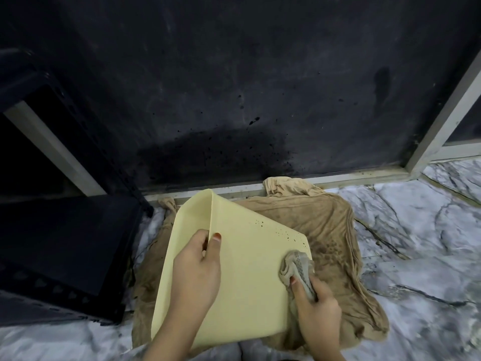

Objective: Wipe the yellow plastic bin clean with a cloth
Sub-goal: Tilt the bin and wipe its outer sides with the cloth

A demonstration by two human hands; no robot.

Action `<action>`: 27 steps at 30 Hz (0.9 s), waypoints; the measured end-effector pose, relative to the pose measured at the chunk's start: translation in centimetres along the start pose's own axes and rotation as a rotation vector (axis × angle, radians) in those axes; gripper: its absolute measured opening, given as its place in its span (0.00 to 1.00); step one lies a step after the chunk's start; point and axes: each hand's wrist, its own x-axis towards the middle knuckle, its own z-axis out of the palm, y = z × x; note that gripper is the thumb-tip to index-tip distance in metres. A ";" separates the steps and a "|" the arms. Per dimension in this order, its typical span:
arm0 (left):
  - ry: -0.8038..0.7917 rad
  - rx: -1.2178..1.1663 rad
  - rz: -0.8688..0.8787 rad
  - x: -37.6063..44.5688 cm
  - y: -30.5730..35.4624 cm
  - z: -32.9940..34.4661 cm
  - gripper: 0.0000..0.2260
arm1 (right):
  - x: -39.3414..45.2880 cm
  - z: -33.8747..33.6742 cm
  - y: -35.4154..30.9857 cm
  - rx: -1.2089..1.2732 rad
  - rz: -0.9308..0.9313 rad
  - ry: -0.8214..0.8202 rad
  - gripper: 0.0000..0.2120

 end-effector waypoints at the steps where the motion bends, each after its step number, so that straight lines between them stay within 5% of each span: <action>1: 0.000 -0.008 0.011 -0.3 0.1 0.2 0.16 | -0.4 0.3 -0.5 0.011 -0.056 0.002 0.13; 6: 0.005 0.015 0.118 -1.2 0.2 1.3 0.13 | -1.9 1.3 -5.6 0.101 -0.333 -0.053 0.12; 8: 0.007 0.049 0.166 -1.6 -0.2 1.9 0.12 | -1.6 1.6 -7.7 0.101 -0.390 -0.096 0.18; 11: 0.009 0.076 0.187 -1.6 -0.6 2.2 0.13 | 0.1 2.2 -9.4 0.069 -0.406 -0.115 0.13; 19: 0.018 0.016 0.160 -1.6 -1.0 1.6 0.14 | 5.7 2.1 -8.5 0.011 -0.165 -0.065 0.08; 27: -0.003 -0.010 0.165 -1.7 -0.8 1.9 0.14 | 8.8 0.7 -2.7 0.010 0.090 0.038 0.18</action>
